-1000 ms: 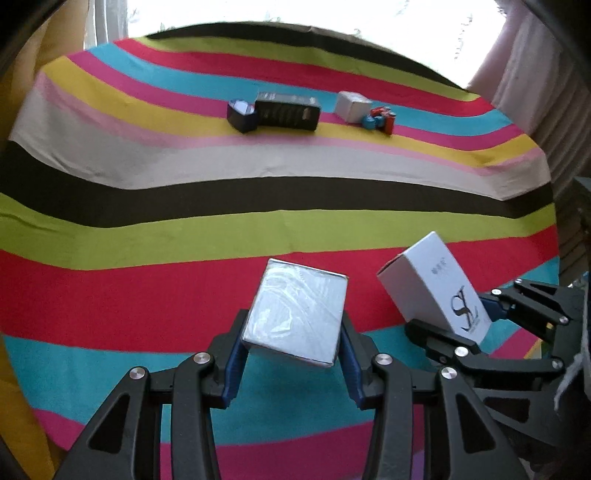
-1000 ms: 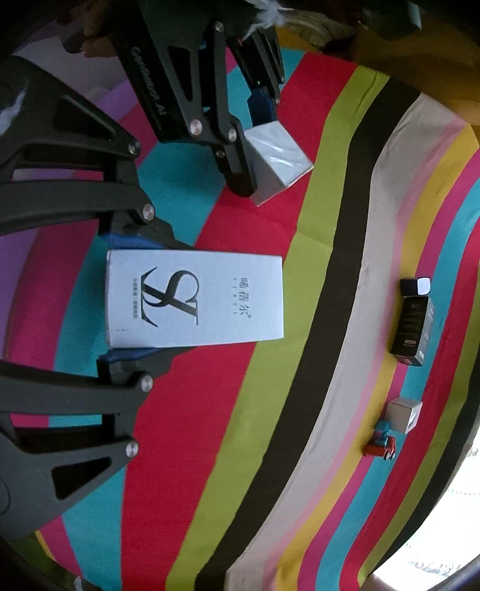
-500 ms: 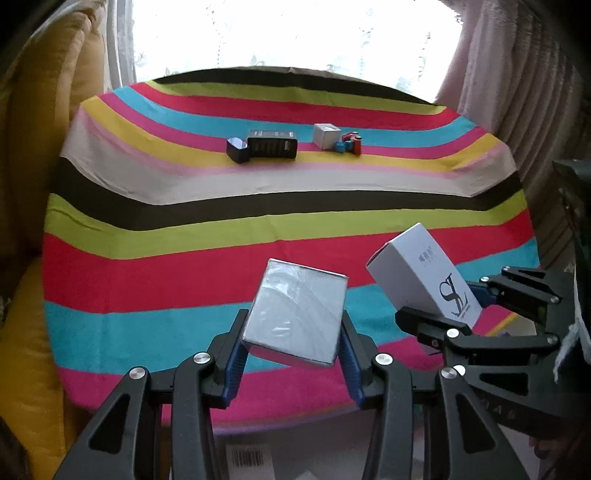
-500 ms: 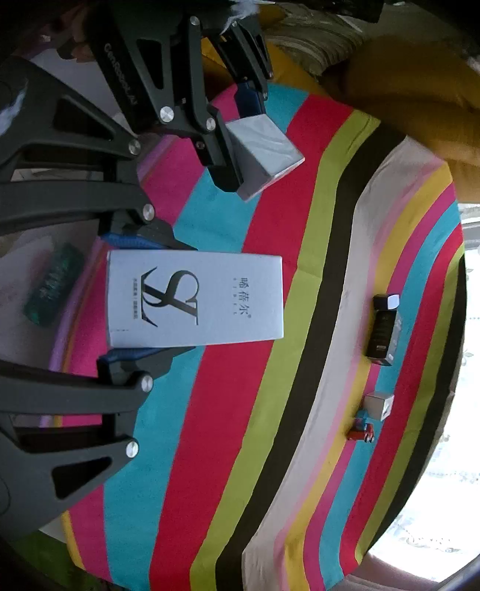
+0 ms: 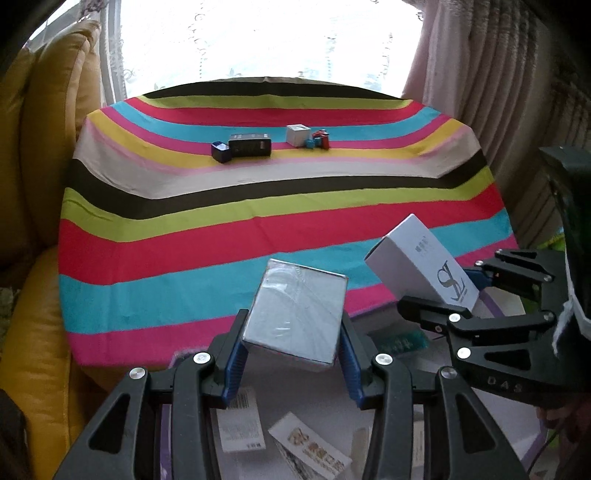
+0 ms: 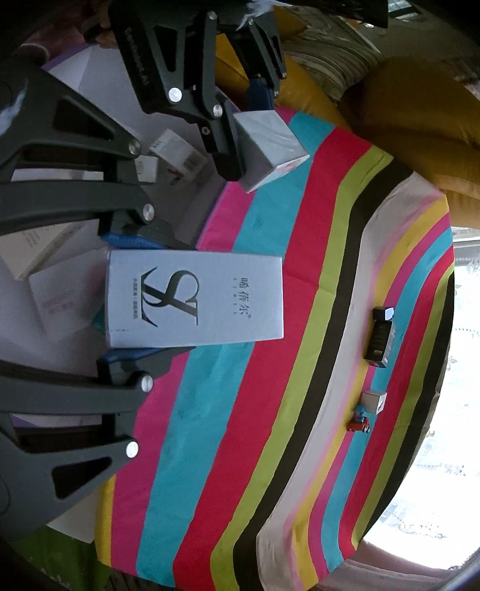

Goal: Organize rigid objects
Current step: 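Carry the SL-logo box and white cube box toward the white storage box, then open both grippers to drop the boxes into the white storage box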

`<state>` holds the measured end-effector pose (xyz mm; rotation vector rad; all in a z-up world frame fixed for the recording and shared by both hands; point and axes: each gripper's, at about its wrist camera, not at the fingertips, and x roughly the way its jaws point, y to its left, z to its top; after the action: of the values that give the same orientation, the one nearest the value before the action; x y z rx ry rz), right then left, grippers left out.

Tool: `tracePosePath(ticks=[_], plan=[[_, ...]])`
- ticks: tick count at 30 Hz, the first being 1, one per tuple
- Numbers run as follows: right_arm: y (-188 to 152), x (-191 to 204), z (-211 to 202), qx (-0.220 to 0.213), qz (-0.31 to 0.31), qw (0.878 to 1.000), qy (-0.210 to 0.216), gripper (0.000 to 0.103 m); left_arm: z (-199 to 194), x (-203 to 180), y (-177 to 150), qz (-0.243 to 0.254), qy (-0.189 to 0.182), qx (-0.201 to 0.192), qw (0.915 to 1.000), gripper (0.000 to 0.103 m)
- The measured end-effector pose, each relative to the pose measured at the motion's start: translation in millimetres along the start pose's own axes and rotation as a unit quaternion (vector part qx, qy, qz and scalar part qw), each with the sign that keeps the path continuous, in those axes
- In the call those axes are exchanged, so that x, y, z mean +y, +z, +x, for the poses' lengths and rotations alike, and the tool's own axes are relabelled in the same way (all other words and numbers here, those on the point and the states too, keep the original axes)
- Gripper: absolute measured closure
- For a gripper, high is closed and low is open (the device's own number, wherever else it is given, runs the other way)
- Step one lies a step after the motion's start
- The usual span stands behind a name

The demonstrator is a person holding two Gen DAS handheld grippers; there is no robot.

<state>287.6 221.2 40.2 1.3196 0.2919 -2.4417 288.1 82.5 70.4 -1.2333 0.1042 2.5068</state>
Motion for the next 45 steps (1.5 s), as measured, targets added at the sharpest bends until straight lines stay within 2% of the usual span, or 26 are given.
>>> tracePosePath(ticks=[23, 32, 45], plan=[[-68, 39, -69, -0.027, -0.049, 0.998, -0.006, 0.058, -69, -31, -60, 0.031, -0.046, -0.007, 0.9984, 0.057], [-87, 60, -80, -0.026, -0.084, 0.996, -0.023, 0.058, -69, -30, -79, 0.032, -0.042, 0.006, 0.9986, 0.057], [-102, 56, -78, -0.02, -0.074, 0.997, -0.026, 0.058, -64, -30, -88, 0.03, -0.04, 0.018, 0.9986, 0.057]])
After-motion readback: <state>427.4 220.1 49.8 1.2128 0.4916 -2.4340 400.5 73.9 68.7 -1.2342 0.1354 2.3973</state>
